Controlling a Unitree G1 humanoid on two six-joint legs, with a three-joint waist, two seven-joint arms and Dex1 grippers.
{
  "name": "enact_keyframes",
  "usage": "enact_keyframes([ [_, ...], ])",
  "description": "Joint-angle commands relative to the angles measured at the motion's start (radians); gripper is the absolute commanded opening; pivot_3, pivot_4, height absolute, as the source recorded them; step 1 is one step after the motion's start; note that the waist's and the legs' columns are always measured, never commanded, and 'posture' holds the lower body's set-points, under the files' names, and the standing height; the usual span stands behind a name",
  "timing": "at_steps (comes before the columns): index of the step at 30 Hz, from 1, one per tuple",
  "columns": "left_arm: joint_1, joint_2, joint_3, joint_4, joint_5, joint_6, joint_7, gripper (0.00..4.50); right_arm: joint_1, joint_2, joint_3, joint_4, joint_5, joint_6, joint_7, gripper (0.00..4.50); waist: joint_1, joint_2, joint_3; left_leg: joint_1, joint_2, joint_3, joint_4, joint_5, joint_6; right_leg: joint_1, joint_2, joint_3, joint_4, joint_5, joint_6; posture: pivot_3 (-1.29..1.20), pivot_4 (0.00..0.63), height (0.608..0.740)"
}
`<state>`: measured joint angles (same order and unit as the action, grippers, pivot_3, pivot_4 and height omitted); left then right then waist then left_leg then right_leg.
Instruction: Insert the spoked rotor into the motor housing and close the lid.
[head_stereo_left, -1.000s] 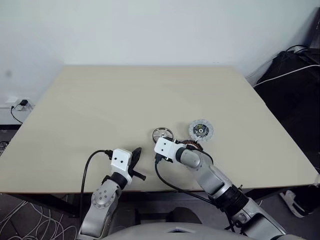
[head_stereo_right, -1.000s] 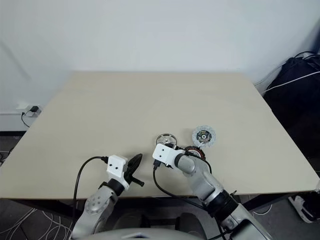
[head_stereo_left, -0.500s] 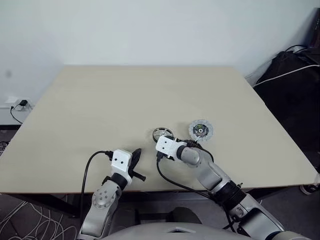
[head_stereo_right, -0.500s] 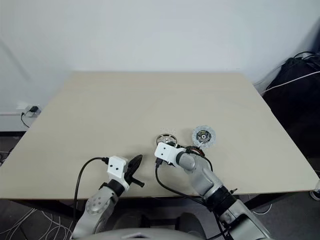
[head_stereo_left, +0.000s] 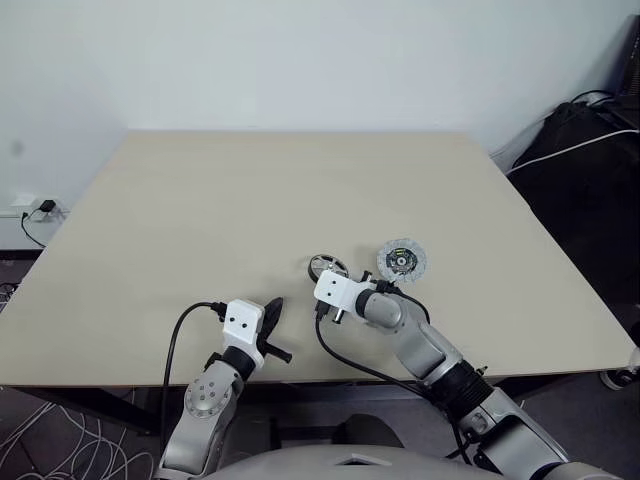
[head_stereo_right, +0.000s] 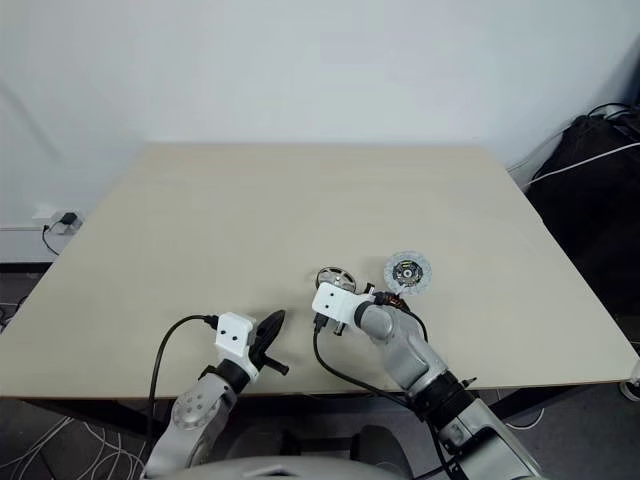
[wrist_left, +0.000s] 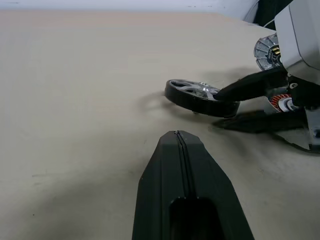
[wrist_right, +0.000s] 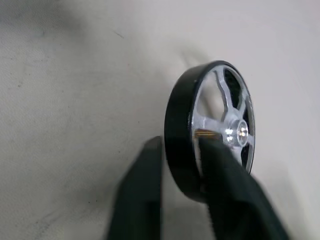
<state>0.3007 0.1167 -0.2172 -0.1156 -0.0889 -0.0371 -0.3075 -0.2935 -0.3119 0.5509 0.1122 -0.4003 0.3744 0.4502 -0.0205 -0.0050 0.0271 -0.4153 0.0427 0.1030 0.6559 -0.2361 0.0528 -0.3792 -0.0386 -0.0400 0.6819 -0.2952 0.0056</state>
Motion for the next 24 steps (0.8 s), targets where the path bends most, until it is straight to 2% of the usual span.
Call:
enact_keyframes([
  [1,-0.008,-0.009,-0.006,-0.009,-0.002,-0.028,-0.006,0.0,-0.011,0.002,-0.023,-0.02,-0.01,-0.024,-0.013,0.04,0.0,0.0,0.0,0.0,0.0,0.0,0.0,0.0,0.0,0.0,0.0,0.0,0.0,0.0,0.0,0.0,0.0,0.74],
  [10,-0.008,-0.012,-0.008,0.008,-0.002,-0.036,-0.006,0.0,0.008,-0.024,-0.027,-0.123,-0.011,-0.033,0.026,0.02,0.0,0.0,0.0,0.0,0.0,0.0,0.001,0.0,0.0,0.0,0.0,0.0,0.0,0.0,0.0,0.0,0.0,0.74],
  [18,0.002,-0.008,-0.004,0.027,-0.007,-0.053,-0.014,0.0,0.087,-0.134,-0.126,-0.425,0.056,0.055,0.159,0.02,0.006,0.0,0.0,0.0,0.0,0.0,0.002,-0.001,0.0,0.0,0.0,0.0,0.0,0.0,0.0,0.0,0.0,0.74],
  [24,-0.003,-0.014,-0.003,0.073,-0.007,-0.084,-0.028,0.0,0.131,-0.256,-0.219,-0.513,0.098,0.114,0.244,0.02,0.009,0.0,0.0,0.0,0.0,0.0,0.004,-0.001,0.001,0.001,-0.002,0.0,0.0,-0.002,-0.004,0.0,0.0,0.74],
])
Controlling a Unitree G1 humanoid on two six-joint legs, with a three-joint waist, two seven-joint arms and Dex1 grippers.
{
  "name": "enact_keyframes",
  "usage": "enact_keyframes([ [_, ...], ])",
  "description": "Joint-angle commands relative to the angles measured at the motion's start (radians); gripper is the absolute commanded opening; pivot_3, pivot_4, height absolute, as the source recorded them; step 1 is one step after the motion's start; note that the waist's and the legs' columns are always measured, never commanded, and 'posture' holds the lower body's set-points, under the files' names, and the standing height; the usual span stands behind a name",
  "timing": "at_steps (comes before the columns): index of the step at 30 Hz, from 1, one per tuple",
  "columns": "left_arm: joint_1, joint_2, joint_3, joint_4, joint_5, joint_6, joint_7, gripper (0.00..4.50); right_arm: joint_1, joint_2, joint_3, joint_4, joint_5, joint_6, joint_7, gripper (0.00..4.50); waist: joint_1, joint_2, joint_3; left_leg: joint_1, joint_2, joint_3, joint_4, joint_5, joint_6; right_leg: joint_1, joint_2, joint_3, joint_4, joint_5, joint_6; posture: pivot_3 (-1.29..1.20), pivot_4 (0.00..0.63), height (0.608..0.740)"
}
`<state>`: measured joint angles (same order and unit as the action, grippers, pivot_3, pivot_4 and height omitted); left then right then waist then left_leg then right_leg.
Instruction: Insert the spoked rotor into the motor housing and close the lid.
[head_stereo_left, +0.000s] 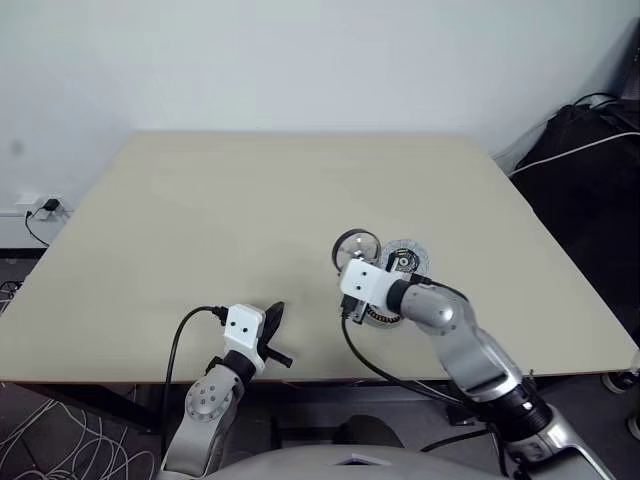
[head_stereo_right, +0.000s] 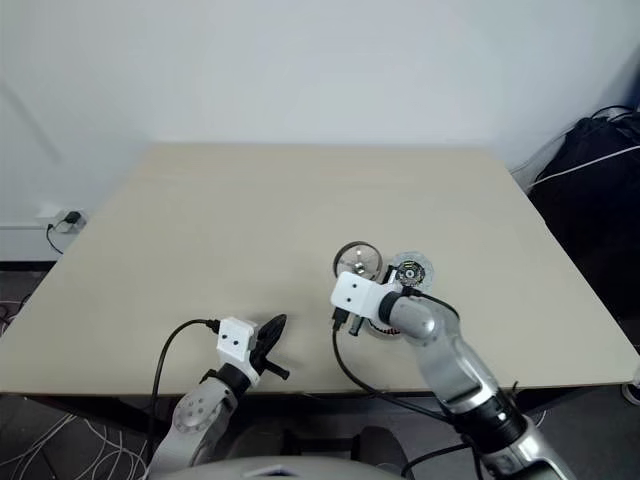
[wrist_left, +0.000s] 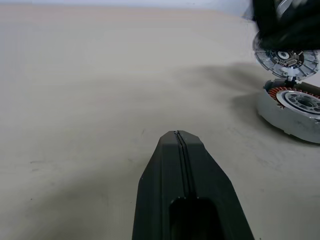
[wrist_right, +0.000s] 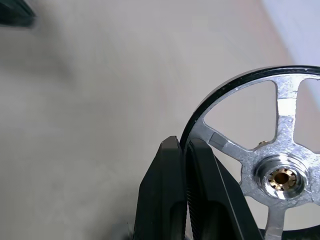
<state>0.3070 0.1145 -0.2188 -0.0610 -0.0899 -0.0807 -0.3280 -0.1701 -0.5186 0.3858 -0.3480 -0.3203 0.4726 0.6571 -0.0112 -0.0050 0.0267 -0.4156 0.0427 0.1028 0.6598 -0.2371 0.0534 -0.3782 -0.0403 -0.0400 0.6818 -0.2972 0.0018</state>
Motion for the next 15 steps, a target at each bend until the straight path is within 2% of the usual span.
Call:
enact_keyframes([
  [1,-0.011,-0.012,0.0,0.028,-0.005,-0.047,-0.009,0.0,0.017,-0.071,-0.062,-0.052,0.021,0.017,0.047,0.02,0.0,0.0,0.0,0.0,0.0,0.0,0.0,0.0,0.0,0.0,0.0,0.0,0.0,0.0,0.0,0.0,0.0,0.74],
  [8,-0.028,-0.005,-0.001,0.117,0.01,-0.155,-0.033,0.0,0.095,-0.21,-0.096,-0.047,0.082,0.018,0.157,0.02,-0.001,0.0,0.0,0.0,0.0,0.0,0.0,0.0,0.001,0.0,-0.001,0.0,0.0,-0.001,-0.002,0.0,0.0,0.74],
  [15,-0.05,-0.007,-0.005,0.199,0.018,-0.22,-0.058,0.0,0.105,-0.224,-0.07,-0.001,0.107,0.012,0.193,0.02,0.001,0.001,-0.001,0.0,0.0,0.0,0.001,0.0,0.002,0.0,-0.001,0.0,0.0,-0.001,-0.001,0.0,0.0,0.74],
])
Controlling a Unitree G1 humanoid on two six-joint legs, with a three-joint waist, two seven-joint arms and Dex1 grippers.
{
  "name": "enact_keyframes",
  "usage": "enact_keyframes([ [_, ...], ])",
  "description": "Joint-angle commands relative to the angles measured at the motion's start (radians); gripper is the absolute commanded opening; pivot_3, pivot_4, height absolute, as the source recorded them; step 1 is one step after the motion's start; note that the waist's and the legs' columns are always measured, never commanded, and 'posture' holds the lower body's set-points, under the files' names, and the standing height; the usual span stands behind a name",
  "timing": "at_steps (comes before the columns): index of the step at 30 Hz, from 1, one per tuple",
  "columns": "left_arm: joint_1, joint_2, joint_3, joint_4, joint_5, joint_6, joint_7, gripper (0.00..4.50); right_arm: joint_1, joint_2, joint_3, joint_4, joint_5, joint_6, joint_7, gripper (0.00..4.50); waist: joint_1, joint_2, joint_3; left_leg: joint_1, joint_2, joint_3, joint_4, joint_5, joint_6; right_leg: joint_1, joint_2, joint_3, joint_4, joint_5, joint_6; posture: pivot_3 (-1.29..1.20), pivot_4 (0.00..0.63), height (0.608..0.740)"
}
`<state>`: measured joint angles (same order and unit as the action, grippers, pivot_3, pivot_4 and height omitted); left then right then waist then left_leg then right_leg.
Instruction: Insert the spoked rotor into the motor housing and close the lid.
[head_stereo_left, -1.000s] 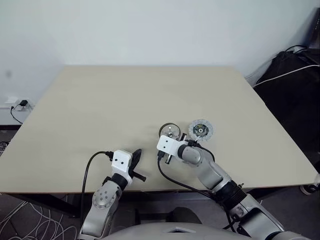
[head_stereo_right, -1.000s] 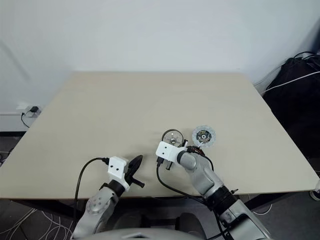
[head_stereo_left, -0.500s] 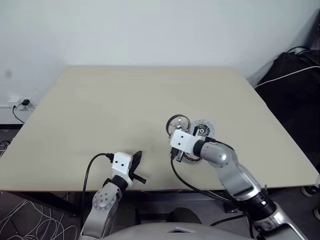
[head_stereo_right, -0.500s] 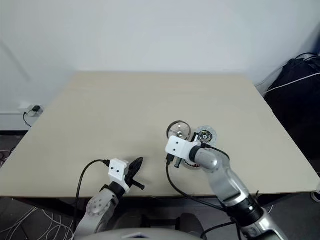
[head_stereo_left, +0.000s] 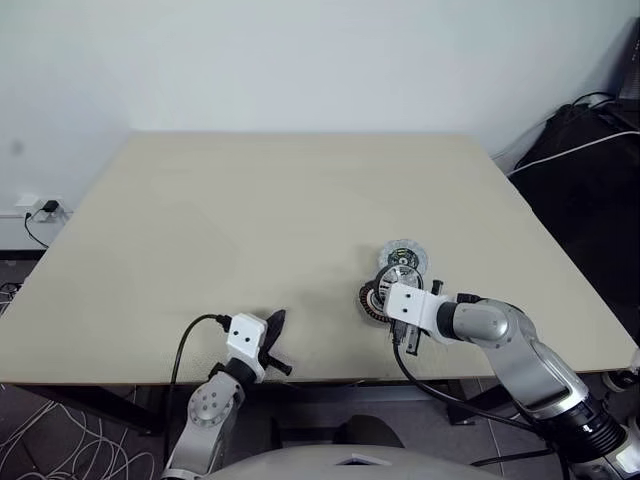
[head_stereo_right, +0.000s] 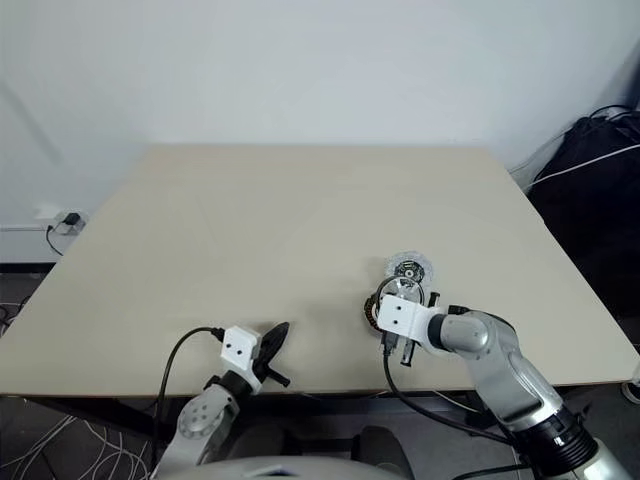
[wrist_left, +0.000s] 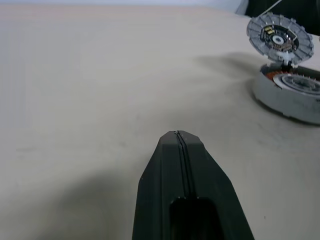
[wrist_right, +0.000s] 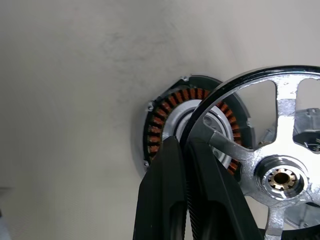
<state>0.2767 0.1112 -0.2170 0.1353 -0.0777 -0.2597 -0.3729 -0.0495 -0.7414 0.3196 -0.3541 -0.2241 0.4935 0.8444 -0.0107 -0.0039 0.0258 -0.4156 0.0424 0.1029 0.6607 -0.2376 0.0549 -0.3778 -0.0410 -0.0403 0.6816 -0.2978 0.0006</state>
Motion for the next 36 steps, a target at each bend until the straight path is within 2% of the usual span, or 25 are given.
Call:
enact_keyframes([
  [1,-0.021,-0.004,-0.008,0.008,0.006,-0.045,-0.016,0.0,-0.017,-0.001,0.0,0.01,0.012,-0.011,0.011,0.02,0.0,0.0,0.0,0.0,0.0,0.0,0.0,0.0,0.0,0.0,0.0,0.0,0.0,0.0,0.0,0.0,0.0,0.74],
  [19,0.01,-0.021,-0.034,-0.108,0.004,0.028,0.0,0.0,-0.096,-0.005,0.032,0.098,0.007,-0.058,0.068,0.02,0.001,0.0,0.0,0.0,0.0,0.0,0.0,0.0,0.001,0.0,0.0,0.0,0.0,0.0,0.0,0.0,0.0,0.74],
  [23,0.019,-0.023,-0.048,-0.163,0.007,0.07,0.013,0.0,-0.101,-0.006,0.028,0.094,0.004,-0.067,0.062,0.99,0.0,0.0,0.0,0.0,0.0,0.0,0.0,0.0,0.001,0.0,0.0,0.0,0.0,0.0,0.0,0.0,0.0,0.74],
  [30,0.017,-0.021,-0.06,-0.234,0.002,0.14,0.026,0.0,-0.096,-0.019,0.006,0.027,0.021,-0.062,0.075,0.99,0.001,0.0,0.0,0.0,0.0,0.0,0.0,0.0,0.001,0.0,0.0,0.0,0.0,0.0,0.001,0.0,0.0,0.74],
  [36,0.02,-0.016,-0.066,-0.278,-0.002,0.18,0.029,0.0,-0.072,-0.077,-0.038,-0.102,0.069,-0.04,0.12,0.99,0.001,0.0,0.0,0.0,0.0,0.0,0.0,0.0,0.001,0.0,0.0,0.0,0.0,0.0,0.001,0.0,0.0,0.74],
])
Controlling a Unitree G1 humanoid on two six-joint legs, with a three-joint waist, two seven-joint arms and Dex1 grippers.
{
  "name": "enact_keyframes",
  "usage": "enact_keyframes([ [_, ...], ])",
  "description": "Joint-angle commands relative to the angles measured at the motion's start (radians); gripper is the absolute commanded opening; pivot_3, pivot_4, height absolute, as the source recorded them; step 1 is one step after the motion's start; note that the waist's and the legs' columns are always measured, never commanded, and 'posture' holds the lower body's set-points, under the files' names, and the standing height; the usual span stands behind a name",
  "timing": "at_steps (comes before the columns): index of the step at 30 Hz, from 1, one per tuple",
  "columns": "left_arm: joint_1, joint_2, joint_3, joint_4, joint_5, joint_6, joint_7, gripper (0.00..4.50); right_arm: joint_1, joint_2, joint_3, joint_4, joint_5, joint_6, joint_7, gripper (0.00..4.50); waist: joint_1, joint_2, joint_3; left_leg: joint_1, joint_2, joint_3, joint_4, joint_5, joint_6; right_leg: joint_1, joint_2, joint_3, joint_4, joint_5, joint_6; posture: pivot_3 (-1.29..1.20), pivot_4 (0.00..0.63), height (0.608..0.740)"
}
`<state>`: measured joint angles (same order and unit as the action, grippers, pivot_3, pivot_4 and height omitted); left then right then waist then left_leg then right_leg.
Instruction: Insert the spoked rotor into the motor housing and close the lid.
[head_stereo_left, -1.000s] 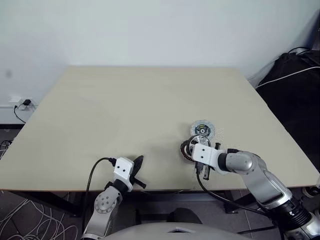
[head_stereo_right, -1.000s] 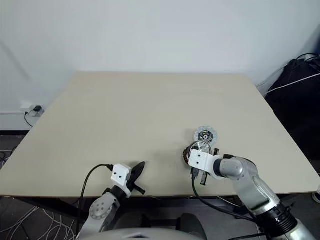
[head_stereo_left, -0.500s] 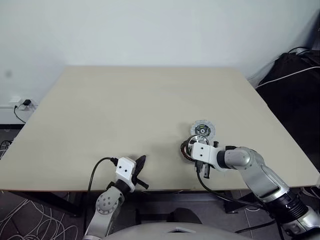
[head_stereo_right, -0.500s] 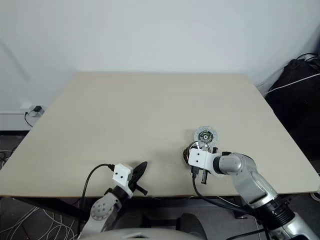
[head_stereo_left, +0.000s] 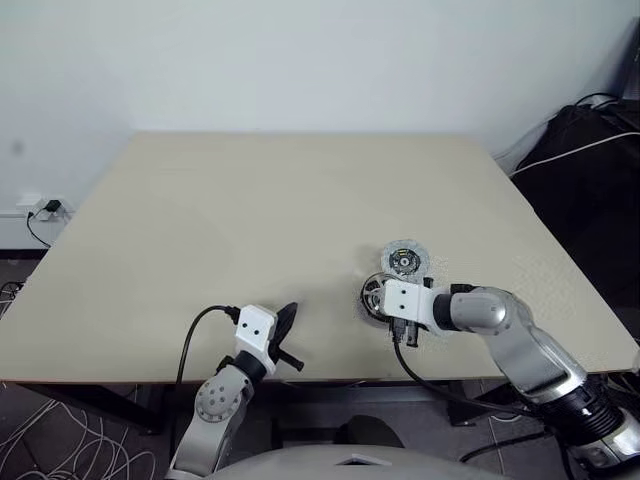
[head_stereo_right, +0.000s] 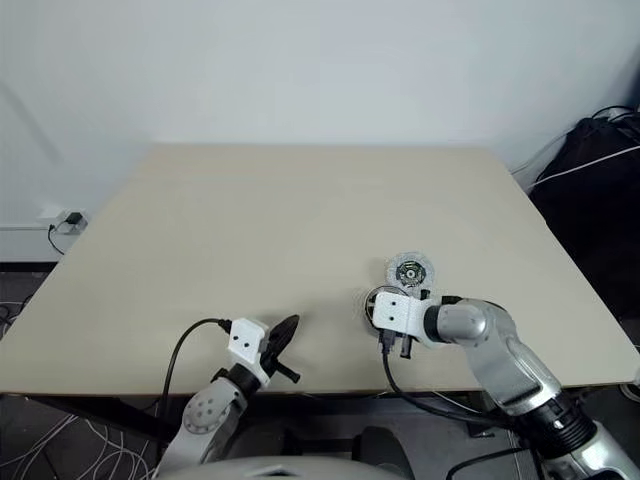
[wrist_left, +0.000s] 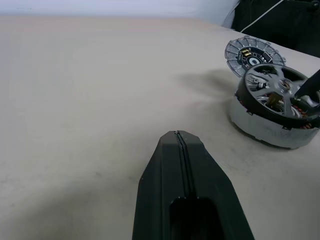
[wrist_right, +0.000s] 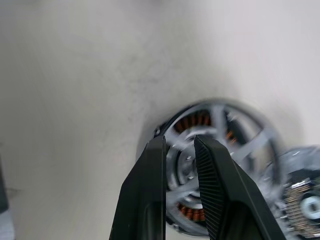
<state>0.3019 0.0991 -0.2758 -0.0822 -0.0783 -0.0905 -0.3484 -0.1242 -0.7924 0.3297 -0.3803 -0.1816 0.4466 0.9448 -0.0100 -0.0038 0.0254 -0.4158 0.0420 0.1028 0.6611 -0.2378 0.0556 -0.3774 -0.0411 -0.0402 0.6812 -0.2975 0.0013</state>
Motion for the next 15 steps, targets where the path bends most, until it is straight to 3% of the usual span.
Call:
enact_keyframes([
  [1,-0.004,-0.003,-0.009,-0.067,-0.002,0.017,0.004,0.0,0.007,-0.036,-0.058,-0.096,0.035,0.012,0.026,0.99,0.001,0.0,0.0,0.0,0.0,0.0,0.0,0.0,0.0,0.0,0.0,0.0,0.0,0.0,0.0,0.0,0.0,0.74],
  [6,-0.003,-0.001,-0.014,-0.092,-0.004,0.04,0.002,0.0,-0.002,-0.01,-0.091,-0.109,0.018,0.045,-0.056,0.99,-0.001,0.0,0.0,0.0,0.0,0.0,0.0,0.0,0.0,0.0,0.0,0.0,0.0,0.0,0.0,0.0,0.0,0.74],
  [10,-0.004,0.001,-0.014,-0.099,-0.004,0.044,0.002,0.0,-0.034,0.114,-0.096,-0.023,-0.03,0.112,-0.22,0.03,-0.002,0.0,0.0,0.001,0.0,0.0,0.0,0.0,0.0,0.0,0.0,0.0,0.0,0.0,0.0,0.0,0.0,0.74],
  [15,0.0,0.002,-0.011,-0.106,-0.001,0.044,0.007,0.0,-0.029,0.273,-0.099,0.075,-0.031,0.161,-0.368,0.03,0.001,0.0,-0.001,0.0,0.0,0.0,0.0,0.0,0.0,0.0,-0.001,0.0,0.0,0.001,0.0,0.0,0.0,0.74],
])
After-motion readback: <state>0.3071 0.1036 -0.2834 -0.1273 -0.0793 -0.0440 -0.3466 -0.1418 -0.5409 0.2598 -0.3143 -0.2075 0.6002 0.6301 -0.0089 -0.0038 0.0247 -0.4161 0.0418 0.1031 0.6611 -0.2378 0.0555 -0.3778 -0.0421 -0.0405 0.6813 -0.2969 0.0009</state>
